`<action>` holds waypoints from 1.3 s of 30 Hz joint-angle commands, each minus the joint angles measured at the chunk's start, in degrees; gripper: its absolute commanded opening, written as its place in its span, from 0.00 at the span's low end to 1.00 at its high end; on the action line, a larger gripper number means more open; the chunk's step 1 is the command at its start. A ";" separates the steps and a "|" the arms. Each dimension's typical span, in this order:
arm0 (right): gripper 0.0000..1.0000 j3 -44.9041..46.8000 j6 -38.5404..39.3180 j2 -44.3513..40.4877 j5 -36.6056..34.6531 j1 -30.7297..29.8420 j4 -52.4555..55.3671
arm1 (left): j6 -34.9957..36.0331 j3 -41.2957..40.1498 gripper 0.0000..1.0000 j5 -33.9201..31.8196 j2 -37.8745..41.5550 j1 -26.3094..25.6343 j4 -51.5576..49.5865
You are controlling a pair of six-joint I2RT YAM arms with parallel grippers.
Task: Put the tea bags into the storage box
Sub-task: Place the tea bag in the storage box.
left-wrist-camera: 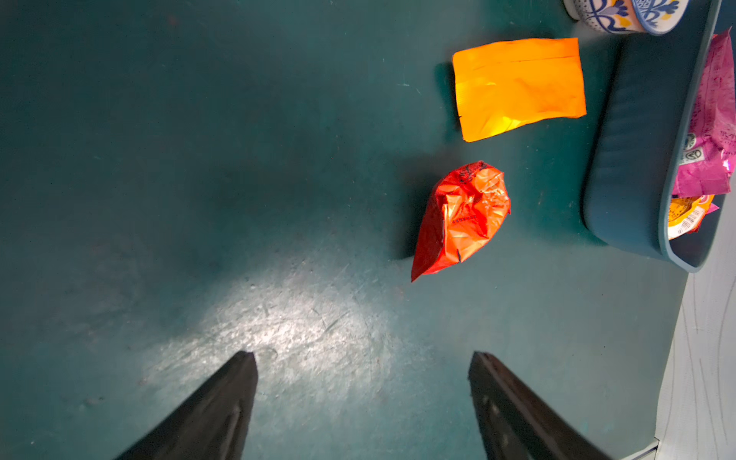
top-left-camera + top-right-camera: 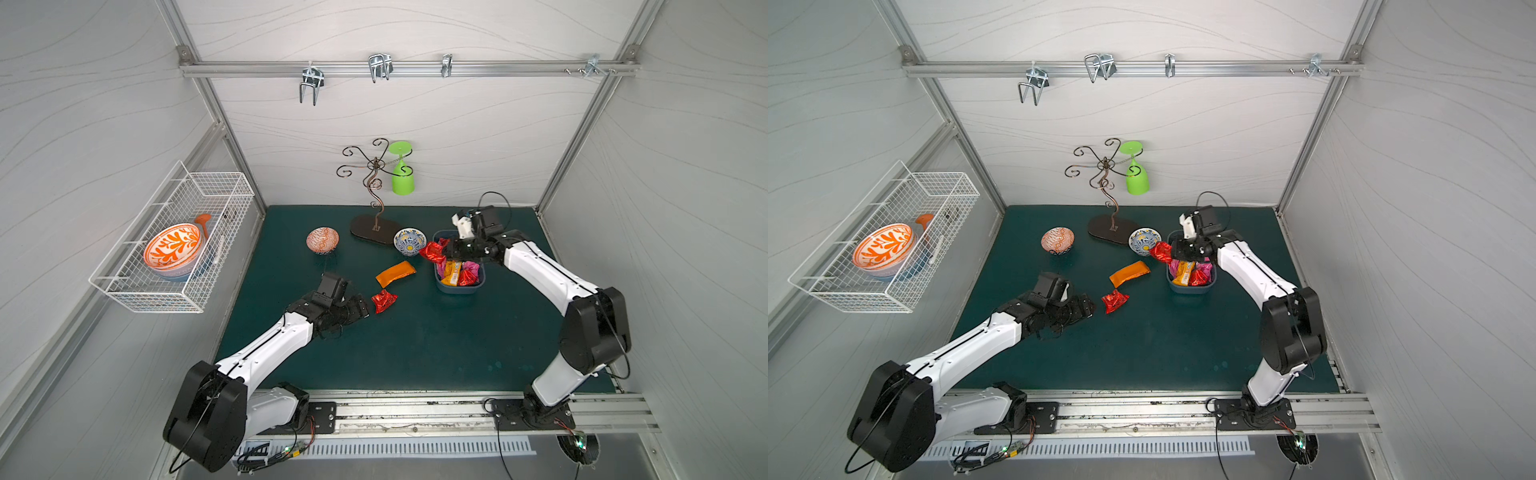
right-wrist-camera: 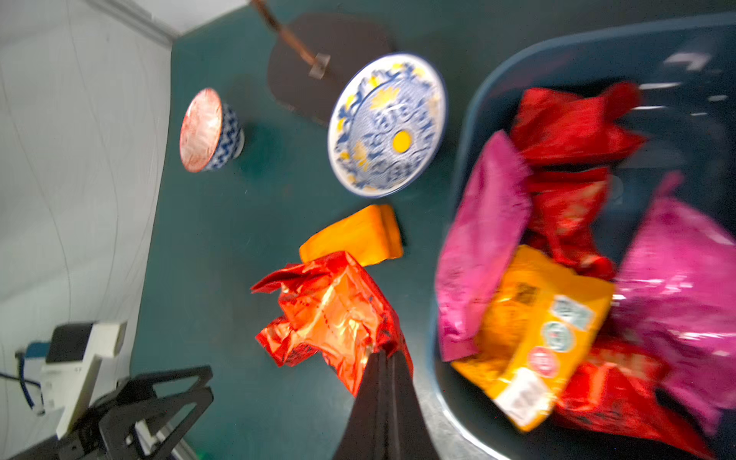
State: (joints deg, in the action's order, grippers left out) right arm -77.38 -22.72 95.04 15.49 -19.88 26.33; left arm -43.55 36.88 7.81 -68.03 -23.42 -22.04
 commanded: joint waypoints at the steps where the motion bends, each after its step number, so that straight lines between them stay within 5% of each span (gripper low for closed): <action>1: 0.00 1.64 -0.70 -0.16 0.95 4.55 0.14 | 0.15 2.67 0.88 0.59 -0.67 -0.22 1.41; 6: 0.00 1.36 -0.92 2.87 -0.09 9.28 -1.07 | 0.15 2.58 0.88 0.17 -0.13 -0.22 1.05; 17: 0.00 -3.08 -0.04 10.44 -3.06 9.92 -0.54 | -0.01 2.10 0.88 -0.44 0.88 -0.22 0.17; 23: 0.39 -0.69 0.72 5.63 -5.99 8.56 -1.48 | -0.18 1.69 0.88 -0.43 1.15 -0.22 0.30; 31: 0.49 1.51 3.38 -1.41 -7.04 -0.64 0.63 | -0.41 1.65 0.88 -0.43 0.27 -0.24 1.15; 39: 0.48 2.02 3.09 -1.01 -9.57 -18.58 0.42 | -1.17 1.18 0.88 -4.22 0.26 -0.13 0.90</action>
State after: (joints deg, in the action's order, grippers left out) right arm -75.24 -20.05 93.10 7.38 -33.45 25.54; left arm -44.21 36.95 6.57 -67.88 -23.42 -22.06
